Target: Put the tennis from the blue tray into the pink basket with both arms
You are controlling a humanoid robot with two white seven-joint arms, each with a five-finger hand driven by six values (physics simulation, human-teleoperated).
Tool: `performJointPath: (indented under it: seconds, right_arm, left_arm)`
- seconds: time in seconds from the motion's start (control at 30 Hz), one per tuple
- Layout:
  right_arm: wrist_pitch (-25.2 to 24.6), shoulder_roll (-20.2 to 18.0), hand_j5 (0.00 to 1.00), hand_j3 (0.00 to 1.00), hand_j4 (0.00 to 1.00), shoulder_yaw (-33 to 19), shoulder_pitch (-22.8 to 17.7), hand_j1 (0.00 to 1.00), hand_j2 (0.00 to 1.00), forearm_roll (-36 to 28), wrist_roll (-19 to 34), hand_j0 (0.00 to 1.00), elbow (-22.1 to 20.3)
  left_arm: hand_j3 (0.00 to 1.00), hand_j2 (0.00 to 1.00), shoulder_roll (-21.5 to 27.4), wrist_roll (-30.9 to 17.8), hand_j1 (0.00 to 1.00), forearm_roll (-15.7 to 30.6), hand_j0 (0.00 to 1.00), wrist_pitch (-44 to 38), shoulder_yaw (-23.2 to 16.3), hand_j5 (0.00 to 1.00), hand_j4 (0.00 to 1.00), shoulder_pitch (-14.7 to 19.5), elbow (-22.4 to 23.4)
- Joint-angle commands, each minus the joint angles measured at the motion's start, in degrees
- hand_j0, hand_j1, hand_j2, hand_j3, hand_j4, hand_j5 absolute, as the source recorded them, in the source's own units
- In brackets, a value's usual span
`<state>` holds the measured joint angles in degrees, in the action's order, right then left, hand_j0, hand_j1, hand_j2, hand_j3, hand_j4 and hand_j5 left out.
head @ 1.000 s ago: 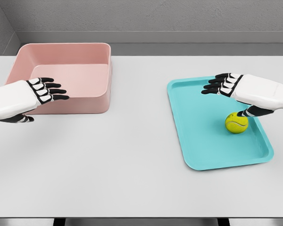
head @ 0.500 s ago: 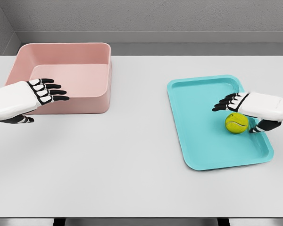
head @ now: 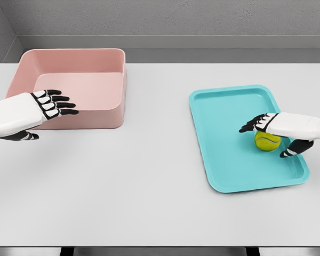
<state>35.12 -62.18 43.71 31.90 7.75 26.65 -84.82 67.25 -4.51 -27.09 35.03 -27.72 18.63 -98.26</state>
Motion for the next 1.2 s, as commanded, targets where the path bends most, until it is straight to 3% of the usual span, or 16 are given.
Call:
performJointPath:
  seconds: [0.0, 0.37, 0.77, 0.9, 1.17]
  right_arm:
    - [-0.12, 1.18, 0.99, 0.99, 0.99, -0.03, 0.00, 0.99, 0.99, 0.42, 0.07, 0.99, 1.85]
    - [-0.12, 4.87, 0.99, 0.99, 0.99, -0.03, 0.88, 0.99, 0.99, 2.71, 0.16, 0.99, 6.94]
    - [-0.12, 6.19, 0.99, 0.99, 0.99, -0.03, 0.88, 0.99, 0.99, 3.94, 0.16, 0.99, 8.79]
    - [-0.12, 6.46, 0.90, 0.90, 0.90, -0.03, 0.88, 0.90, 0.90, 5.52, 0.07, 0.90, 8.79]
    - [-0.12, 6.63, 0.83, 0.83, 0.83, -0.03, 0.97, 0.83, 0.83, 6.40, 0.07, 0.83, 9.49]
  left_arm:
    - [1.00, 1.00, -0.10, 0.03, 1.00, 0.28, 1.00, -0.03, 0.03, 1.00, 1.00, 0.00, 0.00]
    - [1.00, 1.00, -0.19, -0.68, 1.00, 0.28, 1.00, -0.03, 0.03, 1.00, 1.00, -0.18, 0.00]
    - [1.00, 1.00, -0.37, -0.68, 1.00, 0.28, 1.00, -0.03, 0.03, 1.00, 1.00, -0.26, 0.00]
    - [1.00, 1.00, -0.37, -0.68, 1.00, 0.28, 1.00, -0.03, 0.03, 1.00, 1.00, -0.26, 0.00]
    - [1.00, 1.00, -0.28, -0.68, 1.00, 0.28, 1.00, -0.03, 0.03, 1.00, 1.00, -0.44, 0.00]
